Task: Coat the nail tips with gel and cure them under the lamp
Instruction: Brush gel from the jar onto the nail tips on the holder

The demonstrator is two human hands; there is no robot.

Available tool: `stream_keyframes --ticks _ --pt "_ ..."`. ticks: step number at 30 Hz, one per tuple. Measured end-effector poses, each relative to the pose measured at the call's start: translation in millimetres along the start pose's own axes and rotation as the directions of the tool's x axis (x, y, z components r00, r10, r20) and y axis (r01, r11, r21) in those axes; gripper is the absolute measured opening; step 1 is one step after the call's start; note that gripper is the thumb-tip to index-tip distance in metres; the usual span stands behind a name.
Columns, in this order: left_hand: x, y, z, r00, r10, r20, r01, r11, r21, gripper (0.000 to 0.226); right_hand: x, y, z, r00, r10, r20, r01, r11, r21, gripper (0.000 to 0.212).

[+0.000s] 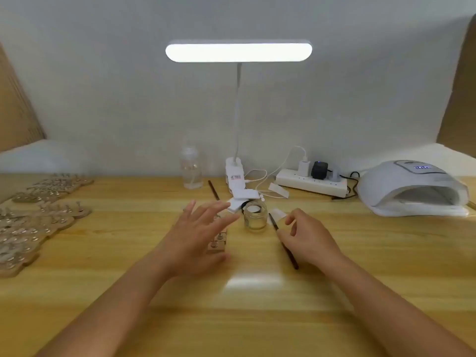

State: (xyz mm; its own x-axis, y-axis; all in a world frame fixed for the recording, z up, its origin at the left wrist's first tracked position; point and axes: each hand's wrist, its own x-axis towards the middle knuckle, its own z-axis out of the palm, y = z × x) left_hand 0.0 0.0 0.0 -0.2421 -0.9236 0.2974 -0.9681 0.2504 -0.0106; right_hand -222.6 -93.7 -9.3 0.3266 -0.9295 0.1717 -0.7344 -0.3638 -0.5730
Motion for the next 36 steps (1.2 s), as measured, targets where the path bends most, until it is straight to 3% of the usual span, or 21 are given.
stream_keyframes --ticks 3,7,11,16,29,36 --pt "-3.8 -14.5 6.3 0.999 0.030 -0.023 -0.032 0.998 -0.048 0.072 6.2 -1.4 5.0 0.999 -0.015 0.029 0.019 0.989 -0.148 0.028" --pt "-8.3 -25.2 7.5 0.982 0.081 -0.172 -0.080 0.997 0.012 0.068 11.4 1.7 9.2 0.985 -0.166 0.046 0.172 0.955 -0.241 0.024" --pt "-15.8 -35.1 12.0 0.978 0.048 -0.204 -0.063 0.996 -0.070 0.068 12.1 8.7 10.5 0.976 -0.210 0.053 0.216 0.963 -0.164 0.016" --pt "-24.0 -36.1 12.6 0.969 -0.024 -0.246 -0.019 0.985 -0.171 0.075 3.8 12.7 8.0 0.978 -0.210 0.007 0.210 0.977 -0.044 0.021" --pt "-25.4 -41.5 18.9 0.948 -0.209 -0.239 0.125 0.938 -0.325 0.083 -1.1 10.8 8.8 0.969 -0.240 -0.054 0.239 0.971 -0.028 0.023" --pt "-23.6 -42.4 22.3 0.931 -0.311 -0.190 0.211 0.885 -0.414 0.087 1.3 6.6 9.0 0.982 -0.162 -0.098 0.153 0.983 -0.098 0.025"
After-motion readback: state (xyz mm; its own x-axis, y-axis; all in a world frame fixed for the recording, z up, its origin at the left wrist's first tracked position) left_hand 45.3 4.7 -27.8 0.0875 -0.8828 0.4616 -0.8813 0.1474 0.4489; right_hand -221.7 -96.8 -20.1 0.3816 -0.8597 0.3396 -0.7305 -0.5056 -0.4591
